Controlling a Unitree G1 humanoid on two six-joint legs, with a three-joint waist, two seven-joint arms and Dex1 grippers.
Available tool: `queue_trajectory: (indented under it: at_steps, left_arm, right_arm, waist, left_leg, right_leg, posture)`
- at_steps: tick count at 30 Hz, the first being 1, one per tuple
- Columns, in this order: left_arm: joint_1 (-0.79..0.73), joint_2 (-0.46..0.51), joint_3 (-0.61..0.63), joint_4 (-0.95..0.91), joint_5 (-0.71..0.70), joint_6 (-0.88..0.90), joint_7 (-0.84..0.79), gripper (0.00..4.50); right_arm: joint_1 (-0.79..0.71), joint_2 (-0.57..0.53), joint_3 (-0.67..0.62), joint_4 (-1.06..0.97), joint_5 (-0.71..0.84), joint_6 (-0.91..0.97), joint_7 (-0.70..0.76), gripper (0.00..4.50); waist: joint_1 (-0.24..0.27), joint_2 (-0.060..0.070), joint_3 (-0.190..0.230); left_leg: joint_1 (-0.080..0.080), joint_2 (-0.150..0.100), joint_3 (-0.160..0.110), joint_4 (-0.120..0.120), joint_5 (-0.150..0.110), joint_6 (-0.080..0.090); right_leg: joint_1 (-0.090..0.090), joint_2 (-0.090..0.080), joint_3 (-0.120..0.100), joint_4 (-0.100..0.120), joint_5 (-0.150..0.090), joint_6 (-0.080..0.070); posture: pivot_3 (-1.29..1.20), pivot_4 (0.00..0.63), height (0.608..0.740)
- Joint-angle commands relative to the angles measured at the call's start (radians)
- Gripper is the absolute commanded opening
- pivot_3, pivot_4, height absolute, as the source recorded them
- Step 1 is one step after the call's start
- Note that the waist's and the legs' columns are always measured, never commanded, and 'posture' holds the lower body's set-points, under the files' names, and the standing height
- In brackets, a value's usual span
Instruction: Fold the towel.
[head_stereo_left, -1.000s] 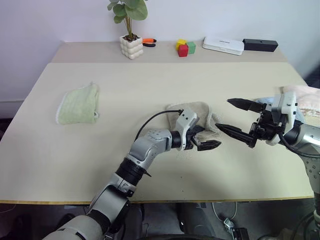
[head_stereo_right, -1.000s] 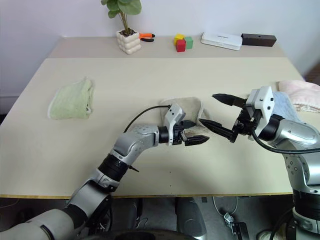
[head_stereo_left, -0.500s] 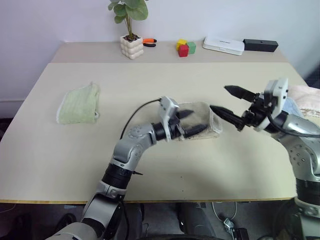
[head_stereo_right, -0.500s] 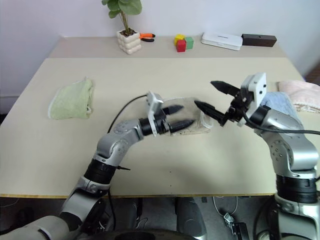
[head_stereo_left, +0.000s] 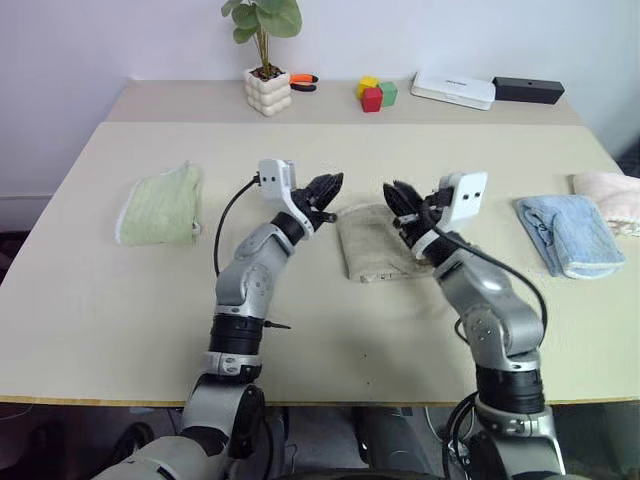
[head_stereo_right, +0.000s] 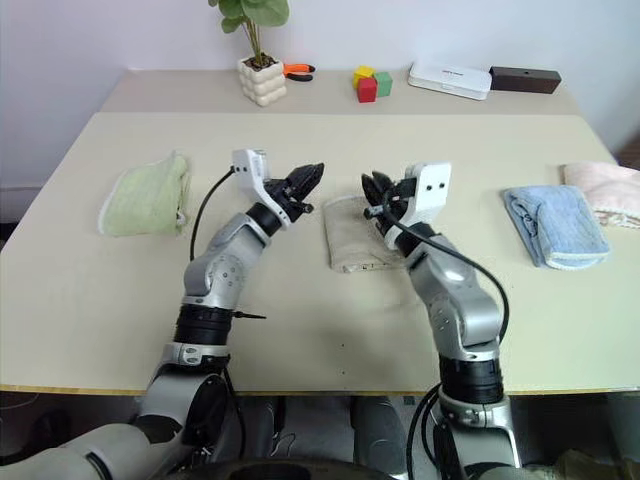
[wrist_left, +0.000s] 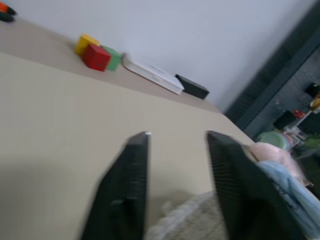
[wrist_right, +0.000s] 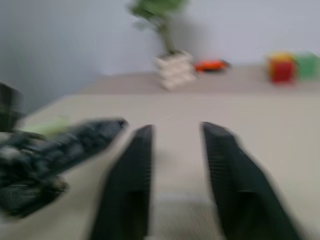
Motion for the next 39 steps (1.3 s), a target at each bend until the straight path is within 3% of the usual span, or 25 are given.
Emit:
queue_trajectory:
  at_steps: [1, 6, 9, 20, 23, 24, 25, 30, 32, 33, 35, 39]
  left_arm:
    - [0.002, -0.029, -0.045, -0.022, 0.008, 0.004, 0.003, 0.03]
    - [0.031, -0.013, -0.216, 0.043, 0.141, 0.027, -0.022, 0.03]
    - [0.04, 0.018, -0.293, 0.084, 0.212, 0.049, -0.033, 0.03]
    - [0.051, 0.101, -0.212, 0.132, 0.236, 0.02, -0.009, 0.03]
    - [0.062, 0.115, -0.172, 0.071, 0.157, 0.057, -0.065, 0.79]
    - [0.066, 0.118, -0.162, 0.044, 0.139, 0.056, -0.082, 1.29]
    - [0.069, 0.122, -0.159, 0.024, 0.135, 0.039, -0.094, 1.65]
    - [0.116, 0.162, -0.163, -0.118, 0.086, 0.078, -0.174, 4.42]
    - [0.142, 0.19, -0.161, -0.16, 0.078, 0.085, -0.196, 4.5]
    - [0.152, 0.207, -0.159, -0.173, 0.082, 0.086, -0.201, 4.5]
    - [0.166, 0.248, -0.14, -0.2, 0.058, 0.106, -0.234, 4.5]
    - [0.181, 0.343, -0.11, -0.269, 0.026, 0.117, -0.293, 4.5]
  right_arm:
    - [0.021, 0.027, 0.008, -0.05, -0.07, -0.023, -0.077, 0.0]
    - [0.098, -0.04, 0.079, 0.094, -0.263, -0.089, -0.099, 0.0]
    - [0.095, -0.072, 0.072, 0.189, -0.303, -0.131, -0.079, 0.0]
    - [0.06, -0.098, -0.002, 0.337, -0.313, -0.244, -0.054, 0.0]
    - [0.059, -0.086, -0.019, 0.324, -0.266, -0.239, -0.011, 0.0]
    - [0.053, -0.08, -0.029, 0.319, -0.25, -0.233, -0.002, 0.53]
    - [0.046, -0.077, -0.038, 0.315, -0.238, -0.231, 0.007, 0.75]
    - [-0.027, -0.155, -0.104, 0.375, -0.222, -0.273, 0.071, 3.34]
    - [-0.063, -0.204, -0.143, 0.419, -0.199, -0.277, 0.112, 4.3]
    - [-0.08, -0.22, -0.165, 0.427, -0.174, -0.274, 0.135, 4.45]
    - [-0.113, -0.245, -0.202, 0.416, -0.1, -0.226, 0.196, 4.45]
    - [-0.14, -0.298, -0.217, 0.272, 0.144, 0.084, 0.347, 4.45]
  waist:
    - [-0.002, 0.0, 0.0]
    - [-0.006, 0.002, -0.001]
    - [-0.007, 0.002, -0.001]
    - [-0.009, 0.002, -0.002]
    - [-0.009, 0.002, -0.002]
    - [-0.01, 0.002, -0.002]
    - [-0.01, 0.002, -0.002]
    - [-0.008, 0.003, -0.001]
    - [-0.003, 0.003, -0.001]
    - [-0.003, 0.003, -0.001]
    - [-0.007, 0.004, -0.001]
    - [-0.024, 0.004, -0.001]
  left_leg:
    - [0.0, 0.0, 0.0, 0.0, 0.0, 0.0]
    - [0.001, 0.0, 0.0, -0.001, 0.0, 0.0]
    - [0.001, 0.0, 0.001, 0.0, 0.0, 0.0]
    - [0.01, 0.0, 0.001, 0.0, 0.0, 0.0]
    - [0.01, 0.0, 0.001, -0.001, 0.0, 0.0]
    - [0.01, 0.001, 0.001, -0.001, 0.0, 0.0]
    - [0.01, 0.001, 0.001, -0.001, 0.0, 0.0]
    - [0.009, 0.0, 0.001, -0.001, 0.0, 0.0]
    - [0.009, 0.0, 0.001, -0.001, 0.0, 0.0]
    - [0.009, 0.0, 0.001, -0.001, 0.0, 0.0]
    - [0.009, 0.001, 0.001, -0.001, 0.0, 0.0]
    - [0.009, 0.001, 0.001, -0.002, 0.0, 0.0]
  right_leg:
    - [0.0, 0.0, 0.0, 0.0, 0.0, 0.0]
    - [0.0, 0.001, 0.0, 0.0, 0.0, 0.0]
    - [0.0, 0.001, 0.001, 0.0, 0.0, 0.0]
    - [0.008, 0.001, 0.001, 0.0, 0.0, 0.0]
    - [0.009, 0.001, 0.001, 0.0, 0.0, 0.0]
    - [0.008, 0.001, 0.001, 0.0, 0.0, 0.0]
    - [0.008, 0.001, 0.001, 0.0, 0.0, 0.0]
    - [0.008, 0.001, 0.001, 0.0, 0.0, 0.0]
    - [0.008, 0.0, 0.001, 0.0, 0.0, 0.0]
    - [0.008, 0.0, 0.001, 0.0, 0.0, 0.0]
    - [0.008, 0.001, 0.001, -0.001, 0.0, 0.0]
    - [0.007, 0.001, 0.001, 0.001, 0.0, 0.0]
  posture:
    - [0.0, 0.15, 0.74]
    - [0.0, 0.15, 0.74]
    - [0.0, 0.15, 0.74]
    - [0.0, 0.15, 0.74]
    - [0.0, 0.15, 0.74]
    - [0.0, 0.15, 0.74]
    - [0.0, 0.15, 0.74]
    - [0.0, 0.15, 0.74]
    - [0.0, 0.15, 0.74]
    - [0.0, 0.15, 0.74]
    - [0.0, 0.15, 0.74]
    - [0.0, 0.15, 0.74]
